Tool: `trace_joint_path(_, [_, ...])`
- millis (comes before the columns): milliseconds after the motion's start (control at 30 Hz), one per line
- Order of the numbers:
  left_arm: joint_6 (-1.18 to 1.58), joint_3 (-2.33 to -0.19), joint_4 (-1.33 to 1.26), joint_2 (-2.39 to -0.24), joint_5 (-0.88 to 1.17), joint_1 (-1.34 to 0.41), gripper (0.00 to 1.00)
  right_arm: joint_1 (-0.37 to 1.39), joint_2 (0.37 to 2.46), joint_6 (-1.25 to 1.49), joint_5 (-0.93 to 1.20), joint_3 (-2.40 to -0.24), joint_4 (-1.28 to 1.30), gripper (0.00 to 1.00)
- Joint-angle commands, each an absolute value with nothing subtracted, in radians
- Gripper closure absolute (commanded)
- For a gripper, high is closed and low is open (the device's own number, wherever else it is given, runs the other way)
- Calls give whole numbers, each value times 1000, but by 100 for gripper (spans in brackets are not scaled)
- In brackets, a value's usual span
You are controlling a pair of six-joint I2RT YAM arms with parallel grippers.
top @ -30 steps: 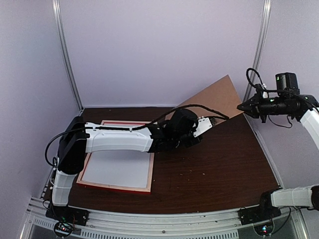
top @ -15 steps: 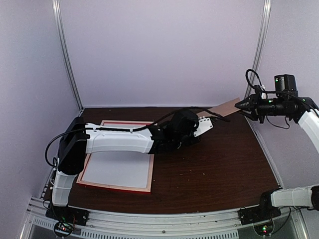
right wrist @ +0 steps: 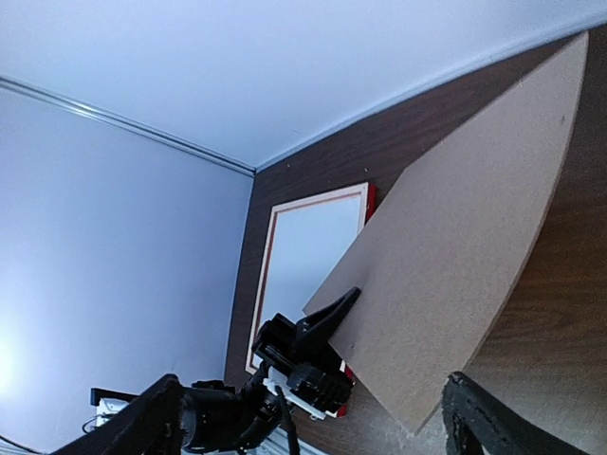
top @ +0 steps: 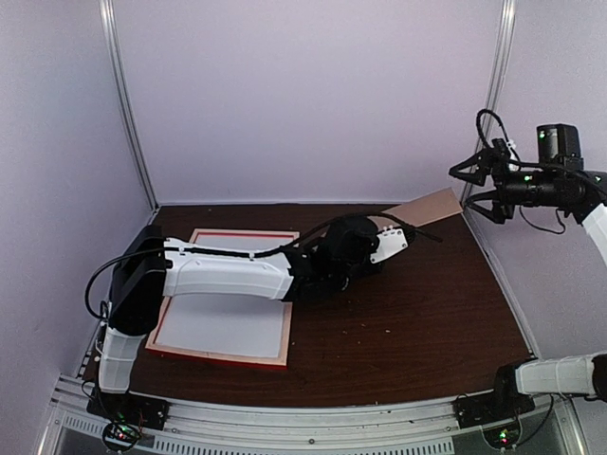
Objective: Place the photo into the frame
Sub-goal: Turn over the backboard.
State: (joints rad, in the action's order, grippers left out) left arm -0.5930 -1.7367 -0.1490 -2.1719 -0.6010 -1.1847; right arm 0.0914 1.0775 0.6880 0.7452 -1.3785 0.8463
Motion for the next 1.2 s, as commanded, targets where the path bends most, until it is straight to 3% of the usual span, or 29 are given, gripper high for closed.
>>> trace_joint_path(0, [-632, -1735, -268, -2090, -641, -1186, 100, 75, 1067, 586, 685, -1531, 925, 3])
trace_joint_path(200, [-586, -1736, -219, -2015, -639, -1180, 100, 45, 1084, 517, 638, -1646, 1014, 2])
trace_joint_path(400, [-368, -1773, 34, -1870, -564, -1134, 100, 35, 1102, 492, 606, -1681, 1019, 2])
trace_joint_path(833, [200, -1722, 529, -1513, -64, -837, 98, 39, 1108, 501, 650, -1473, 829, 6])
trace_joint_path(1167, [428, -1582, 589, -1297, 235, -693, 97, 295, 1236, 455, 620, -1305, 609, 5])
